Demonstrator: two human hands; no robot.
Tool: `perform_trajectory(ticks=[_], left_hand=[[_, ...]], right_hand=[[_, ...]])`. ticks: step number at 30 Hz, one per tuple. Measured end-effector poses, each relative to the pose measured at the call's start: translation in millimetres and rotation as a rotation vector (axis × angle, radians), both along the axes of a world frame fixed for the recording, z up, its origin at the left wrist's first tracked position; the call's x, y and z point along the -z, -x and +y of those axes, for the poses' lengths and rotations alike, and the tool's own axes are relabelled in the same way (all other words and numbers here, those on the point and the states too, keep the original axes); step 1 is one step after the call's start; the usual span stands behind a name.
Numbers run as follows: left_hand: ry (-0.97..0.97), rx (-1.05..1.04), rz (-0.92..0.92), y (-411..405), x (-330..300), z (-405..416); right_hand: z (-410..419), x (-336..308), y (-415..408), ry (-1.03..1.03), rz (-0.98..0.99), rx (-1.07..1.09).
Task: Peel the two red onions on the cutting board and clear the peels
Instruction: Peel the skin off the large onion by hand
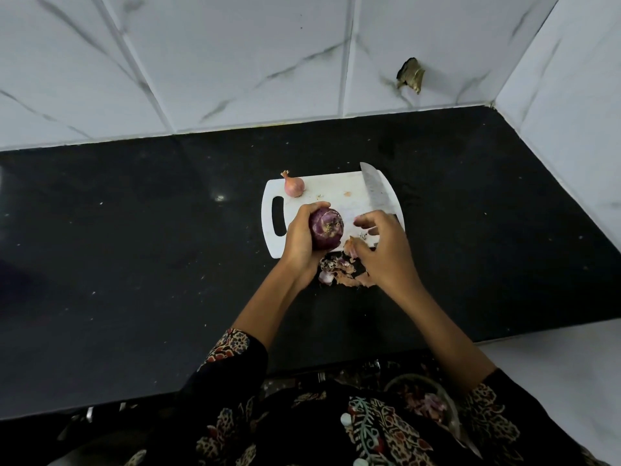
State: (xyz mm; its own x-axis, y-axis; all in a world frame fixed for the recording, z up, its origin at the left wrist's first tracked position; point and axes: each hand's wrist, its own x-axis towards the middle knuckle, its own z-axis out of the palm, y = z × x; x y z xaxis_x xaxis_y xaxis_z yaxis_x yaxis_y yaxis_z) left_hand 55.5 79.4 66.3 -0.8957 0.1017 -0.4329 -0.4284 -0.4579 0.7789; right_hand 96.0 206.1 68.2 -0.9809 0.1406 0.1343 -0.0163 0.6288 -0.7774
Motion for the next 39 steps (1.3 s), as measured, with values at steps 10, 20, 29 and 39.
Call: perform_trajectory(ticks=[10,20,29,39], left_hand=[[-0.037,0.034,0.045,-0.3,0.7,4.7],[-0.006,-0.025,0.000,0.1,4.0,5.4],[-0.010,-0.028,-0.065,1.9,-0.6,1.0],[-0.016,0.007,-0.092,2.9,-5.0,-1.0]], right_hand=[[-32.5,-0.5,-8.5,-0.095,0.359,-0.036],[-31.3,-1.5,-7.3,-0.146,0.366,-0.002],[-19.5,4.3,-1.9,0.062,0.298,-0.071],[-23.4,11.7,2.3,-0.187,0.494,-0.093]])
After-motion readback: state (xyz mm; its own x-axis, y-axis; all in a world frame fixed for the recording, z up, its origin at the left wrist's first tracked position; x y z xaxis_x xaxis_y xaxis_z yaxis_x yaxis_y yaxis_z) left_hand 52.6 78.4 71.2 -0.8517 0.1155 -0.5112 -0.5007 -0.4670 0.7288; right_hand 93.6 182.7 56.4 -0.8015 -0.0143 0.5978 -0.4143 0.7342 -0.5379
